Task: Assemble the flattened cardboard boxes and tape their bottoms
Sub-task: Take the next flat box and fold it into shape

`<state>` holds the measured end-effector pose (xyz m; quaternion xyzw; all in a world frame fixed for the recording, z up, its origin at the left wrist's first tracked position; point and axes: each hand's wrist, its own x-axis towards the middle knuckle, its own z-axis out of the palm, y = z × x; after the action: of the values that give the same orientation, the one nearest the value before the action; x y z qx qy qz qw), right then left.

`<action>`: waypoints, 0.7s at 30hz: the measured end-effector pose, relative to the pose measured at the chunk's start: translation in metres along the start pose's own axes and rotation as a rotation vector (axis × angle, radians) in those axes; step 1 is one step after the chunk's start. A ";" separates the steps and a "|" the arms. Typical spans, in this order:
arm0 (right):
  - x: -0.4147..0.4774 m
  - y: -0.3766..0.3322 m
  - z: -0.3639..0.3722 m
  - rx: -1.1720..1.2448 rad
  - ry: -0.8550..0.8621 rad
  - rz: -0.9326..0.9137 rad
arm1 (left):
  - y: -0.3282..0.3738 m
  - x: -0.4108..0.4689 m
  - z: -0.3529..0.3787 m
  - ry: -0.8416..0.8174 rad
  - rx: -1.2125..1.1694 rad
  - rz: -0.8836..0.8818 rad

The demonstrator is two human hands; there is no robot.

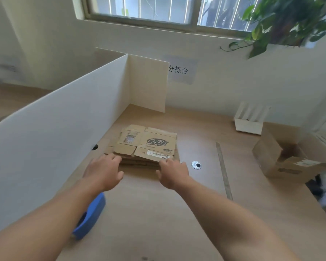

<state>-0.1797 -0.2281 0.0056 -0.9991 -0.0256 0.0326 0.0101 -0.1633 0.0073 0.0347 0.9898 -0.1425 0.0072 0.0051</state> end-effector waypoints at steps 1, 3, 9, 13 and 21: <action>0.008 0.000 0.004 -0.007 -0.017 -0.007 | -0.003 0.006 0.002 -0.014 0.005 -0.006; 0.026 0.003 0.012 -0.022 -0.038 -0.024 | -0.007 0.020 0.009 -0.040 0.027 -0.019; 0.076 0.005 0.030 -0.020 -0.070 -0.020 | -0.015 0.069 0.030 -0.099 0.010 -0.034; 0.112 0.008 0.039 0.037 -0.092 0.059 | -0.036 0.113 0.050 -0.101 -0.041 -0.057; 0.184 0.030 0.065 0.345 -0.126 0.495 | -0.076 0.206 0.106 -0.194 -0.131 -0.157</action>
<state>0.0007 -0.2471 -0.0718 -0.9545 0.2239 0.1001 0.1697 0.0575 0.0208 -0.0683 0.9914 -0.0646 -0.0984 0.0563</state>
